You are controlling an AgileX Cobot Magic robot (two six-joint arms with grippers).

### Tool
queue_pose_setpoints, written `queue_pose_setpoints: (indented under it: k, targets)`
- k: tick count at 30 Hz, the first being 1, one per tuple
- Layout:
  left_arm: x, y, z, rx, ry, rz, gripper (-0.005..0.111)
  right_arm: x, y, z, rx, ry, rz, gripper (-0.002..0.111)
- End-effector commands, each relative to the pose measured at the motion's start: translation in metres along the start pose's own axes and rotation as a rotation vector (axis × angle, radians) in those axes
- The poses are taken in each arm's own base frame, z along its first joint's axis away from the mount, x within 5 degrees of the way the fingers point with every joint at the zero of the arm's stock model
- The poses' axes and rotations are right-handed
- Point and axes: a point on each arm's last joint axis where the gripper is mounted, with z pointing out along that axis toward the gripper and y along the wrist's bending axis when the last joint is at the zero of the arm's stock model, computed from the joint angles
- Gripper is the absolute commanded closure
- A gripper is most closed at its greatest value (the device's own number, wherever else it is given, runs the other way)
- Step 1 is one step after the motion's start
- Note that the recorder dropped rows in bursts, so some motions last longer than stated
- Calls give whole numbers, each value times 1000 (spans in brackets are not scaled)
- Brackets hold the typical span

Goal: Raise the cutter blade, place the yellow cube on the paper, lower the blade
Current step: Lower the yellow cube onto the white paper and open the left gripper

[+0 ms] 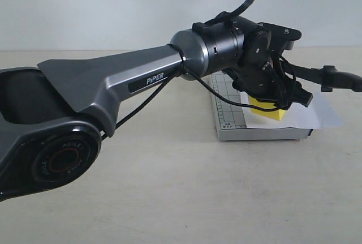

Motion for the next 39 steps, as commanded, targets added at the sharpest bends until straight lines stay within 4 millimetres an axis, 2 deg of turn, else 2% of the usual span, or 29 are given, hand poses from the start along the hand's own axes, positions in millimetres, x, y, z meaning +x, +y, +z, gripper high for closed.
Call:
queue_pose_setpoints:
  k: [1,20,23,27,30,32,39]
  targets:
    - [-1,-2,1,3,0,9,102,-1,0,0,2,-10,-6,108]
    - [1,-4,3,10,16,21,101,-1,0,0,2,-10,-6,108]
    - [1,-4,3,8,12,21,90,-1,0,0,2,-10,-6,108]
    - [-1,-3,3,-2,-6,21,58,-1,0,0,2,-10,-6,108]
    - [-2,-2,3,-8,-19,20,39,-1,0,0,2,-10,-6,108]
    - [-3,-2,3,-8,-30,15,34,-1,0,0,2,-10,-6,108]
    - [-4,-2,3,-13,-42,11,34,-1,0,0,2,-10,-6,108]
